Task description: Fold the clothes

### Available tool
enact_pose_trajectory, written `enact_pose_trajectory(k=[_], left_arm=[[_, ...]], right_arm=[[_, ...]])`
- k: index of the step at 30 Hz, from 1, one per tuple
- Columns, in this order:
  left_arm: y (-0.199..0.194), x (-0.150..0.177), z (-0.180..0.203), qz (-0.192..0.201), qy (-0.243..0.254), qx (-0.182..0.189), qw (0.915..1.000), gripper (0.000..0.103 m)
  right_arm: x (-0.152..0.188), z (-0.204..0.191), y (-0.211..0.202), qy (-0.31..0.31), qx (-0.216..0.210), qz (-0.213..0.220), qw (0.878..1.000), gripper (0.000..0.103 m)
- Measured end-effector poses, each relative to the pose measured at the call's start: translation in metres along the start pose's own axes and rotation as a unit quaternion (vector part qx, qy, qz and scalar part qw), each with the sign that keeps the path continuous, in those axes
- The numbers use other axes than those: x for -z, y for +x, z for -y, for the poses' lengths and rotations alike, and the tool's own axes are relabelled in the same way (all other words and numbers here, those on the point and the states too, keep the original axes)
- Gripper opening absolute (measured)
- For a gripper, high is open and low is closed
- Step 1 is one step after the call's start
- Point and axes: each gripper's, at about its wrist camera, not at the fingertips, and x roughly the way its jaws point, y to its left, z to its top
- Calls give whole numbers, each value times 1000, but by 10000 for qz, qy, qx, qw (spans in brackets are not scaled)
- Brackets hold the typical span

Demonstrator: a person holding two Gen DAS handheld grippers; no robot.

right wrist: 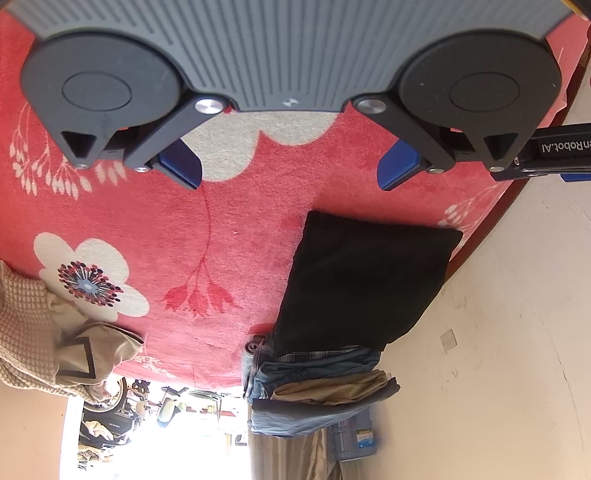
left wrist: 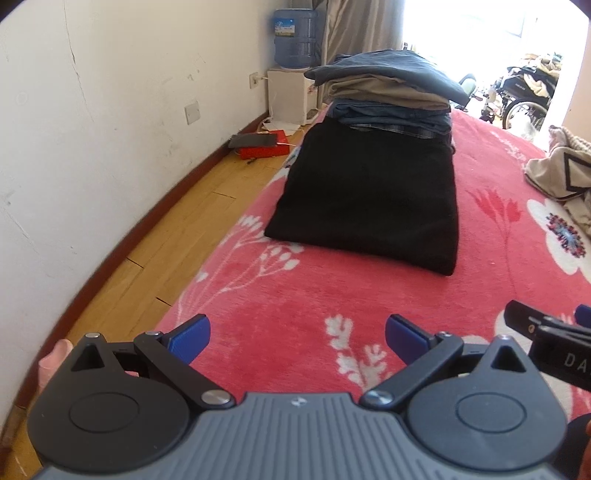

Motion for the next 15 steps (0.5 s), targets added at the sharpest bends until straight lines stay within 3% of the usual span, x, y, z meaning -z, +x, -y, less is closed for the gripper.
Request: enact_pose_trajectory(k=[15], left_arm=[[4, 3, 1, -32, 138, -304, 9994, 101]], right_arm=[[1, -5, 3, -8, 20, 25, 10000, 102]])
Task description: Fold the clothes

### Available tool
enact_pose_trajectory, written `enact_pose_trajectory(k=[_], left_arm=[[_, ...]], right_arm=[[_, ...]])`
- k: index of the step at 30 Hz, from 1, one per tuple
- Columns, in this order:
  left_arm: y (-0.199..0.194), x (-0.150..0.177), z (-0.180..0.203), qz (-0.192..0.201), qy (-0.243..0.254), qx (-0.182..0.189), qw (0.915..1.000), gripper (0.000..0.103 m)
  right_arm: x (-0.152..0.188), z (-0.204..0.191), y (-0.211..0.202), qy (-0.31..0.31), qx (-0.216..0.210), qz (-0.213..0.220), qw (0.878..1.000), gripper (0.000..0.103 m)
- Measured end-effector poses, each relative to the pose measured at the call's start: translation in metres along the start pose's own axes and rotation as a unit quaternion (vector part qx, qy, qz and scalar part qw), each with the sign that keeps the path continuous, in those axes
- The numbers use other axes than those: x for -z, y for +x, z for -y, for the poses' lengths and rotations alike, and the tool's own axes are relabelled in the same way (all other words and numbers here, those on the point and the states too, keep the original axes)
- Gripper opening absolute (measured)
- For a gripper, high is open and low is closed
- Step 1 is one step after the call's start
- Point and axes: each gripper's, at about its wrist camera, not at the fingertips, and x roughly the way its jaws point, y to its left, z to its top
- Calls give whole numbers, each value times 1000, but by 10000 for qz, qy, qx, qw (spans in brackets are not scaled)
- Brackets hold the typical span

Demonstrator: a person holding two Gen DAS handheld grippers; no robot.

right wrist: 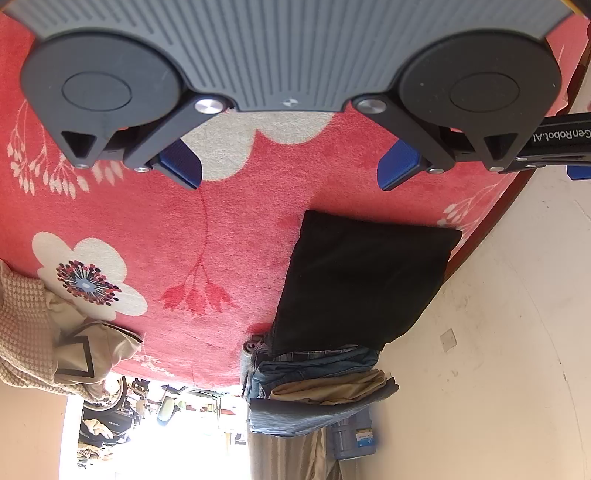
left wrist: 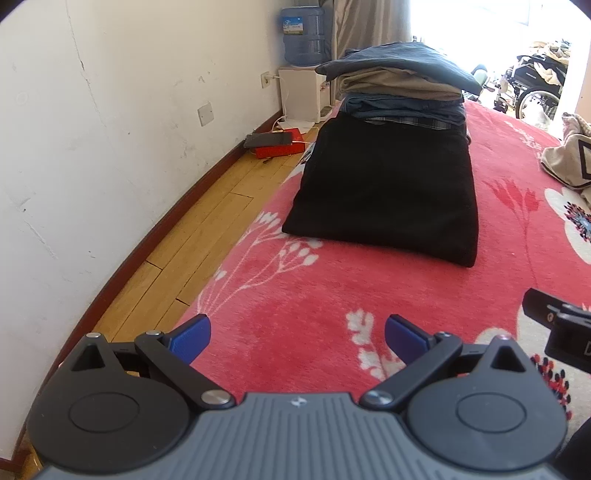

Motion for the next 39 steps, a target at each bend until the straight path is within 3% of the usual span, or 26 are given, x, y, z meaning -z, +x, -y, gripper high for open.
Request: enact_pose_trajectory(k=[39], left_arm=[[3, 2, 4, -13, 115, -150, 9998, 101]], right_arm=[[3, -7, 1, -152, -6, -26, 9999, 102]])
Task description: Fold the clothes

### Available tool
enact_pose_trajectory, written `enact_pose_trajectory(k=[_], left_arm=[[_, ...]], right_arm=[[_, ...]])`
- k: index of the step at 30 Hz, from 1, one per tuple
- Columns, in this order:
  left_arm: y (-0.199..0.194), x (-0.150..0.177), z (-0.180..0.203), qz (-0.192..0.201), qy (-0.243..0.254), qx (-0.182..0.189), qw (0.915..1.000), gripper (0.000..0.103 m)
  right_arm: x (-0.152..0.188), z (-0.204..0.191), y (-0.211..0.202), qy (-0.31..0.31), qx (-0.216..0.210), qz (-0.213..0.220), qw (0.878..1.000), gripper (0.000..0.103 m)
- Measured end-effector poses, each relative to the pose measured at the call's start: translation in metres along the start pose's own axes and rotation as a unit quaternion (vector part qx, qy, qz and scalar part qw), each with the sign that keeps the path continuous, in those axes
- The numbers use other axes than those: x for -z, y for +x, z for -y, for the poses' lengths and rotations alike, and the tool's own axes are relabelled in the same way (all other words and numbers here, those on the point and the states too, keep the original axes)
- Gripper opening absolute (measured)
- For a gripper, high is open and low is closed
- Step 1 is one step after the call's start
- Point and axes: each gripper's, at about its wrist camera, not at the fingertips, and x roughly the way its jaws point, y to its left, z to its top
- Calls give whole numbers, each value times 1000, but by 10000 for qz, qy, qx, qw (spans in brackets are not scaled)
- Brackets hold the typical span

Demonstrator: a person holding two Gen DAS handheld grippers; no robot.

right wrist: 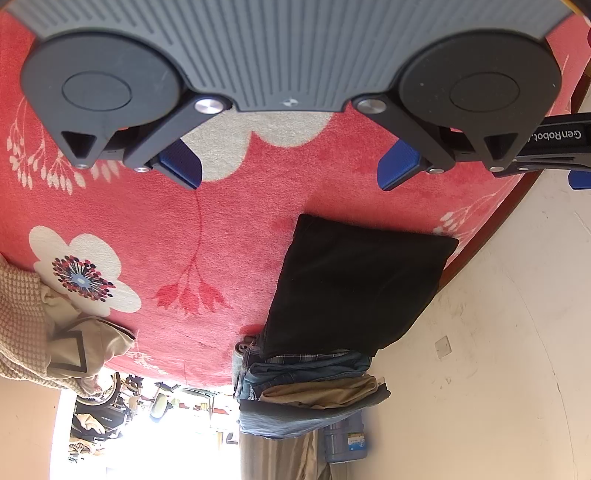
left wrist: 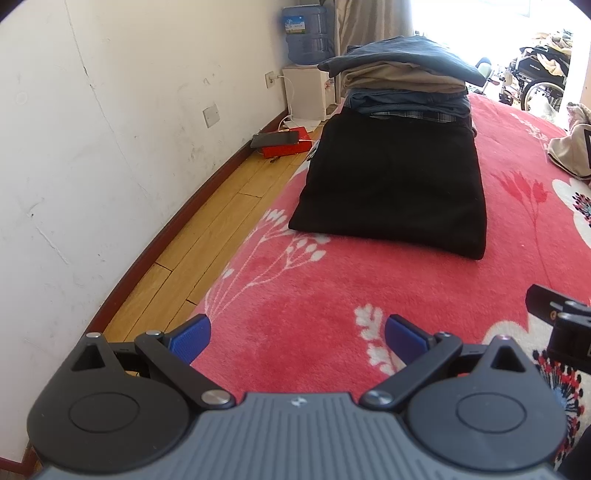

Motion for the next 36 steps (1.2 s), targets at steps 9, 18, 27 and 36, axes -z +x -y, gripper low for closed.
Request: enact_pose_trajectory(k=[9, 18, 27, 36], left_arm=[[0, 0, 0, -43, -45, 68, 10000, 101], [-2, 0, -1, -62, -110, 136, 9998, 101], [-1, 0, 1, -86, -119, 119, 9998, 101], [-1, 1, 0, -111, -143, 109, 9998, 101]], right_arm=[[0, -2, -1, -42, 14, -13, 10000, 102], [1, -3, 0, -89, 27, -50, 9999, 102], [1, -4, 0, -157, 46, -50, 9999, 102], [1, -5, 1, -173, 72, -67, 9998, 102]])
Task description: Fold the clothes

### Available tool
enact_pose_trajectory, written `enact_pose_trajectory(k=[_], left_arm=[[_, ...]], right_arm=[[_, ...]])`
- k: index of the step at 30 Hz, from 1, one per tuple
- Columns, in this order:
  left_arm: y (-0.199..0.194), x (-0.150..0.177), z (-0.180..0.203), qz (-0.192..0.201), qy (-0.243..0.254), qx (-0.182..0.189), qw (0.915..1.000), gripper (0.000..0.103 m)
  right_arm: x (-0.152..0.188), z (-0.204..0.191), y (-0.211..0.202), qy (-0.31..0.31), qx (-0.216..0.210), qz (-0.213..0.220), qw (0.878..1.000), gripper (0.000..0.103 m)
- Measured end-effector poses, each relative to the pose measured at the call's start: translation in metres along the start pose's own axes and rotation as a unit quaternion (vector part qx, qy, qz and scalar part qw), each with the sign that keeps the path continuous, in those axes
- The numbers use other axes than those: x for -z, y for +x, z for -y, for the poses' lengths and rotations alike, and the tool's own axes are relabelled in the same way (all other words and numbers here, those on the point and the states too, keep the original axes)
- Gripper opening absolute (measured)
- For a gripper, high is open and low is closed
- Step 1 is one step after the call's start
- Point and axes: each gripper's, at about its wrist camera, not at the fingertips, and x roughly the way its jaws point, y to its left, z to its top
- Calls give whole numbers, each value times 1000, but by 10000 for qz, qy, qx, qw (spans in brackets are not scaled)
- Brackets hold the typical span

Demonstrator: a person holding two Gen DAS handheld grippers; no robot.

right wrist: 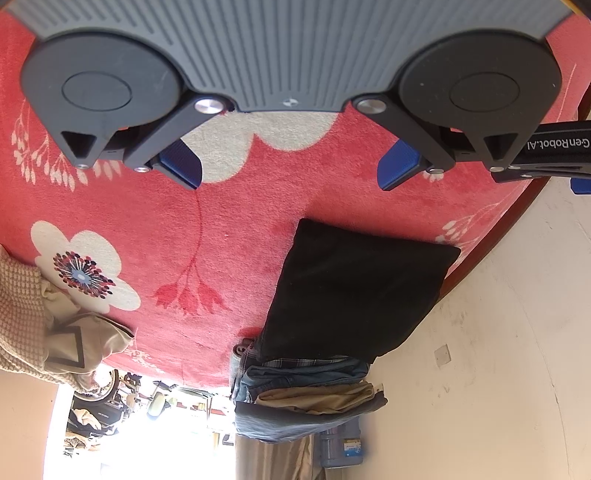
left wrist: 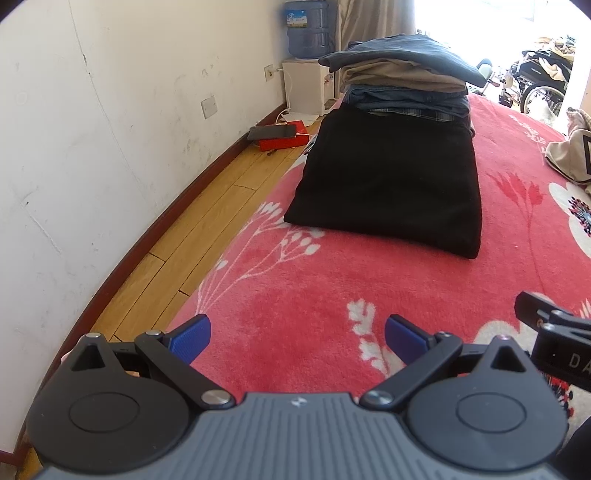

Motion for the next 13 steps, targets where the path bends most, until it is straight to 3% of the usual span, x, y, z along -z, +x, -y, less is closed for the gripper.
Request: enact_pose_trajectory(k=[13], left_arm=[[0, 0, -2, -6, 1, -3, 10000, 101]], right_arm=[[1, -1, 0, -33, 22, -7, 10000, 102]])
